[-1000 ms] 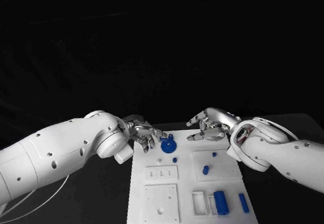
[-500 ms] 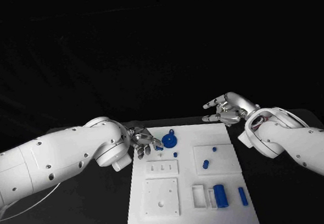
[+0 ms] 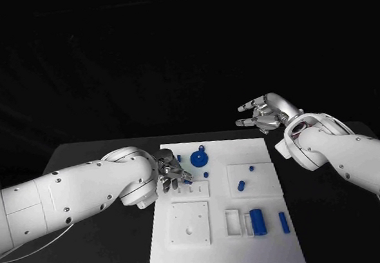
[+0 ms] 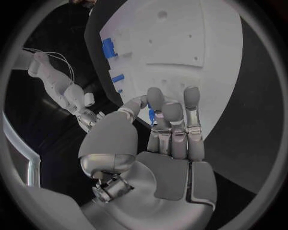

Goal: Assemble the parts on the task board

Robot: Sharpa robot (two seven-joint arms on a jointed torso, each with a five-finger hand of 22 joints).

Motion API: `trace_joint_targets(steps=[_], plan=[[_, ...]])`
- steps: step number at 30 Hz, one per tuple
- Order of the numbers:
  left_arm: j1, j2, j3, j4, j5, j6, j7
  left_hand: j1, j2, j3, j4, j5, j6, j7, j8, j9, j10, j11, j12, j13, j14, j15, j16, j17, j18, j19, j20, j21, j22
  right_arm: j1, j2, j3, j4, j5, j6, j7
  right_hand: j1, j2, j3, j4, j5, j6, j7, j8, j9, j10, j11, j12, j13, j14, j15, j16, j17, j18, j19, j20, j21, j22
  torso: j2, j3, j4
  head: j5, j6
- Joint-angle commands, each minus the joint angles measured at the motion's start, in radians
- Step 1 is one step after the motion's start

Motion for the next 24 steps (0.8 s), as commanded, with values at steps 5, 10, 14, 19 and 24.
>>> trace_joint_targets(steps=[5, 10, 14, 19, 24], plan=[[-0.017, 0.008, 0.0, 0.005, -0.073, -0.029, -0.026, 0.005, -0.005, 0.089, -0.076, 0.008, 0.088, -0.079, 0.005, 0.091, 0.039, -0.018, 0.013, -0.001, 0.005, 0.0, 0.008, 0.004, -0.005, 0.023, -0.003, -0.043, 0.053, 0.003, 0.008, 0.002, -0.008, 0.012, -0.009, 0.011, -0.006, 0.008, 0.001, -0.008, 0.014, 0.007, 0.0, -0.004, 0.001, -0.01, 0.0, -0.004, -0.002, 0.006, -0.001, -0.007, 0.0, 0.007, 0.027, -0.001, -0.008, 0.066, 0.0, -0.0007, -0.0005, 0.0, -0.011], [-0.032, 0.015, 0.0, 0.002, -0.098, -0.034, -0.027, 0.004, -0.005, 0.089, -0.076, 0.009, 0.089, -0.079, 0.005, 0.092, 0.039, -0.018, 0.013, -0.001, 0.006, 0.001, 0.009, 0.004, -0.005, 0.024, -0.003, -0.045, 0.057, 0.003, 0.01, 0.002, -0.009, 0.012, -0.007, 0.009, -0.008, 0.009, 0.003, -0.012, 0.018, 0.007, 0.0, -0.004, 0.001, -0.01, 0.0, -0.004, -0.003, 0.006, -0.001, -0.007, 0.0, 0.007, 0.028, -0.001, -0.009, 0.066, 0.0, -0.0001, -0.0015, -0.002, -0.015], [-0.044, 0.021, 0.001, -0.001, -0.111, -0.033, -0.025, 0.004, -0.006, 0.089, -0.074, 0.01, 0.089, -0.079, 0.005, 0.091, 0.039, -0.017, 0.014, -0.001, 0.006, 0.001, 0.009, 0.004, -0.005, 0.026, -0.002, -0.052, 0.064, 0.003, 0.011, 0.002, -0.009, 0.012, -0.006, 0.007, -0.008, 0.009, 0.003, -0.012, 0.018, 0.007, 0.0, -0.004, 0.001, -0.01, 0.0, -0.004, -0.003, 0.006, -0.001, -0.007, 0.0, 0.007, 0.028, -0.001, -0.009, 0.066, 0.0, -0.0002, -0.002, -0.003, -0.017], [-0.053, 0.024, 0.001, -0.004, -0.118, -0.038, -0.022, 0.005, -0.007, 0.089, -0.073, 0.009, 0.089, -0.079, 0.005, 0.088, 0.039, -0.017, 0.013, -0.003, 0.005, 0.001, 0.007, 0.002, -0.004, 0.029, -0.001, -0.061, 0.072, 0.003, 0.011, 0.003, -0.009, 0.012, -0.005, 0.006, -0.008, 0.009, 0.003, -0.012, 0.018, 0.007, 0.0, -0.004, 0.001, -0.01, 0.0, -0.004, -0.003, 0.006, -0.001, -0.007, 0.0, 0.007, 0.028, -0.001, -0.009, 0.066, 0.0, 0.0002, -0.0012, -0.004, -0.018], [-0.06, 0.028, 0.001, -0.01, -0.134, -0.071, -0.012, 0.005, -0.006, 0.088, -0.067, 0.004, 0.087, -0.079, 0.005, 0.084, 0.039, -0.016, 0.013, -0.004, 0.007, 0.001, 0.006, 0.001, -0.004, 0.033, -0.001, -0.069, 0.079, 0.003, 0.01, 0.003, -0.008, 0.012, -0.006, 0.006, -0.008, 0.009, 0.003, -0.012, 0.018, 0.007, 0.0, -0.004, 0.001, -0.01, 0.0, -0.004, -0.003, 0.006, -0.001, -0.007, 0.0, 0.007, 0.028, -0.001, -0.009, 0.066, 0.0, -0.0003, -0.0005, -0.005, -0.016]])
